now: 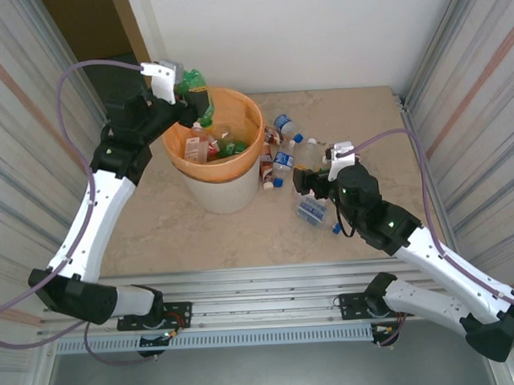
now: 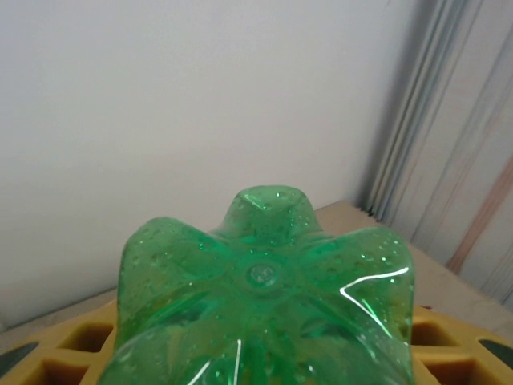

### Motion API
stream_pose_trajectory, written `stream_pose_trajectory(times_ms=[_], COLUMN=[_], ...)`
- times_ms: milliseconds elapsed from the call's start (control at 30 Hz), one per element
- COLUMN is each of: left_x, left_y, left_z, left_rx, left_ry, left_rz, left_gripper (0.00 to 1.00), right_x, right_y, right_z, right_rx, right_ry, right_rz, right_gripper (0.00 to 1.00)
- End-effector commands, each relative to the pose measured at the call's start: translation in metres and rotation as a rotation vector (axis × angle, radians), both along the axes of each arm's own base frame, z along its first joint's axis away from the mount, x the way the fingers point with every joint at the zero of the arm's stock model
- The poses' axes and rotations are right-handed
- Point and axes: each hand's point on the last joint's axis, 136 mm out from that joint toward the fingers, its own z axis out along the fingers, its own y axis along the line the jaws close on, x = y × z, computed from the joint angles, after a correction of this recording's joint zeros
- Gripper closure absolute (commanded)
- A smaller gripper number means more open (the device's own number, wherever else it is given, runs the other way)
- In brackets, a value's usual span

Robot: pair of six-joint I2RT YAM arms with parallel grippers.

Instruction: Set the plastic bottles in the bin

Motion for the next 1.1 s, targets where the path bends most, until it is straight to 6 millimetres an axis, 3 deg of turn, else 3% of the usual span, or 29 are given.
stream_pose_trajectory(times_ms=[0, 367, 900, 1067], left_x=[0.011, 0.029, 0.026, 0.026], left_y=[0.009, -0.008, -0.05, -0.06], left_z=[-0.016, -0.083, -0.155, -0.172], left_rx=[0.076, 0.184, 0.38, 0.419], left_ry=[0.046, 0.274, 0.487, 0.536], left_rz=[0.03, -0.061, -0.189, -0.212], left_gripper=[0.84, 0.82, 0.8, 0.7], right_x=[0.004, 0.012, 0.013, 0.011], right_y=[-0.009, -0.025, -0.031, -0.033], right_z=[0.01, -0.005, -0.018, -0.021], right_rx=[0.051, 0.066, 0.076, 0.081], right_ry=[0.015, 0.093, 0.139, 0.143], right_rz=[-0.052, -0.128, -0.15, -0.155], right_gripper=[0.02, 0.02, 0.02, 0.02])
